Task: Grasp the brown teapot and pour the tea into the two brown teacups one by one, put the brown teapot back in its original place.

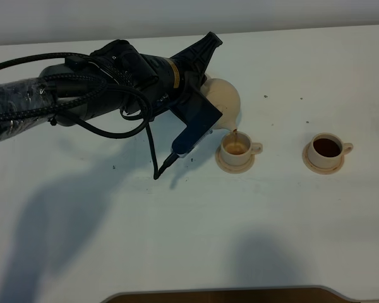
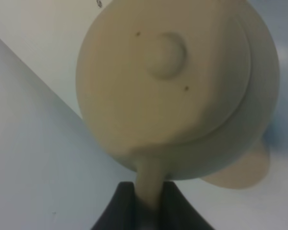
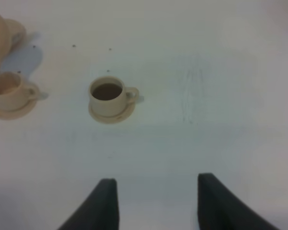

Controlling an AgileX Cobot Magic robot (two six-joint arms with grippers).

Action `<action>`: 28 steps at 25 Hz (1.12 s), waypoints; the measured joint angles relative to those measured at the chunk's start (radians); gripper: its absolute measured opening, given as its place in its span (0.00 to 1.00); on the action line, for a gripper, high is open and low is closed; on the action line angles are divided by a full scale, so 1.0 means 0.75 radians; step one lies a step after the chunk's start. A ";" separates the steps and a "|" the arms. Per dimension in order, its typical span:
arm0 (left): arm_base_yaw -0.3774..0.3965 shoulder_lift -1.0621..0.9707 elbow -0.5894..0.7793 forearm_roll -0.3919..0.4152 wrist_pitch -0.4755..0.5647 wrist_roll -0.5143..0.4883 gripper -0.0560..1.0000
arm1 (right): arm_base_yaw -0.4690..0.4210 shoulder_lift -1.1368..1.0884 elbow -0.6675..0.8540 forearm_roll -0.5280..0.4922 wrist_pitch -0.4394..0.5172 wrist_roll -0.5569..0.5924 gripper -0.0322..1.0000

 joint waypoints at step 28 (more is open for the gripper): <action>0.000 0.000 0.000 0.003 -0.115 0.206 0.15 | 0.000 0.000 0.000 0.000 0.000 0.000 0.42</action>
